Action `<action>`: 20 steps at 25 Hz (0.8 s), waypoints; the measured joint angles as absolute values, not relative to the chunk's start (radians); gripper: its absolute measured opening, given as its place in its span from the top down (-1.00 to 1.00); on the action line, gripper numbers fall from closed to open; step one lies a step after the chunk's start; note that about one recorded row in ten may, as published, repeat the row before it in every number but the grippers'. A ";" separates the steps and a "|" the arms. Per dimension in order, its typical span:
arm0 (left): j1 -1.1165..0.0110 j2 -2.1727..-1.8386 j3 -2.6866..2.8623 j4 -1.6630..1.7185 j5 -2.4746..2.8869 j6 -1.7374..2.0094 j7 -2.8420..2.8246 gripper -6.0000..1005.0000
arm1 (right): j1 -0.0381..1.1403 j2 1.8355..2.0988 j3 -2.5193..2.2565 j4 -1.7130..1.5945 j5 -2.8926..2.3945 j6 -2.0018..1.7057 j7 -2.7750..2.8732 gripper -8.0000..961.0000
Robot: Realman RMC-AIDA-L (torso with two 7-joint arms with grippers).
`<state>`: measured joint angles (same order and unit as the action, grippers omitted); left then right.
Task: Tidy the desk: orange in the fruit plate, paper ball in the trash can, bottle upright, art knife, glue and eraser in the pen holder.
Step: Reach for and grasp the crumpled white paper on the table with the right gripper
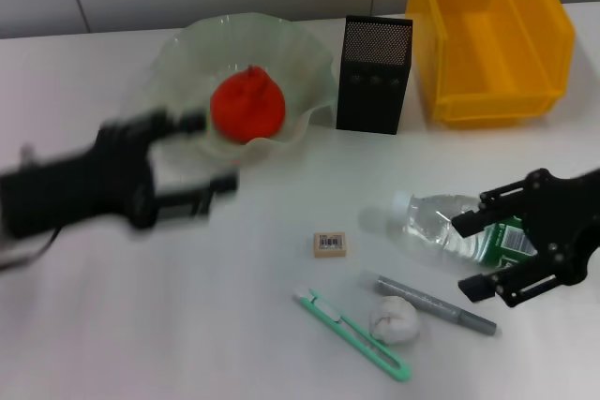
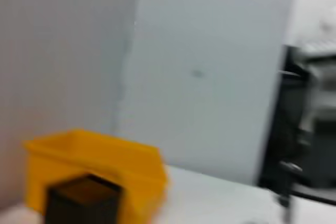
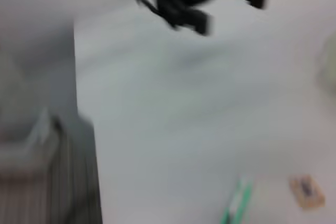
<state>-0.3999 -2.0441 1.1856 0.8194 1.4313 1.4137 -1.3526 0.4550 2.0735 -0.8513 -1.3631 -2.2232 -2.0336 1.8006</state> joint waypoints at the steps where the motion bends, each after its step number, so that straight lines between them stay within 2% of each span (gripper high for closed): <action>1: -0.348 -2.032 1.183 0.840 1.446 1.497 -1.347 -0.72 | 0.468 2.073 -0.902 -1.423 -2.252 -2.043 1.857 -0.56; 3: -0.275 -2.006 1.181 0.836 1.520 1.646 -1.322 -0.72 | 0.508 2.071 -0.988 -1.511 -2.319 -2.066 1.954 -0.55; 7: -0.234 -2.002 1.158 0.826 1.570 1.702 -1.296 -0.71 | 0.618 2.067 -1.123 -1.547 -2.442 -2.121 2.083 -0.55; 12: -0.195 -2.006 1.096 0.819 1.609 1.745 -1.256 -0.71 | 0.713 2.075 -1.292 -1.540 -2.533 -2.124 2.164 -0.54; 20: -0.179 -2.007 1.093 0.763 1.615 1.750 -1.168 -0.71 | 0.727 2.083 -1.543 -1.523 -2.570 -1.985 2.248 -0.52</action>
<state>-0.1794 -2.0070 1.0925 0.7631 1.6153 1.7499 -1.1684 0.7268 2.0835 -1.5431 -1.5225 -2.5701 -1.9851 2.2480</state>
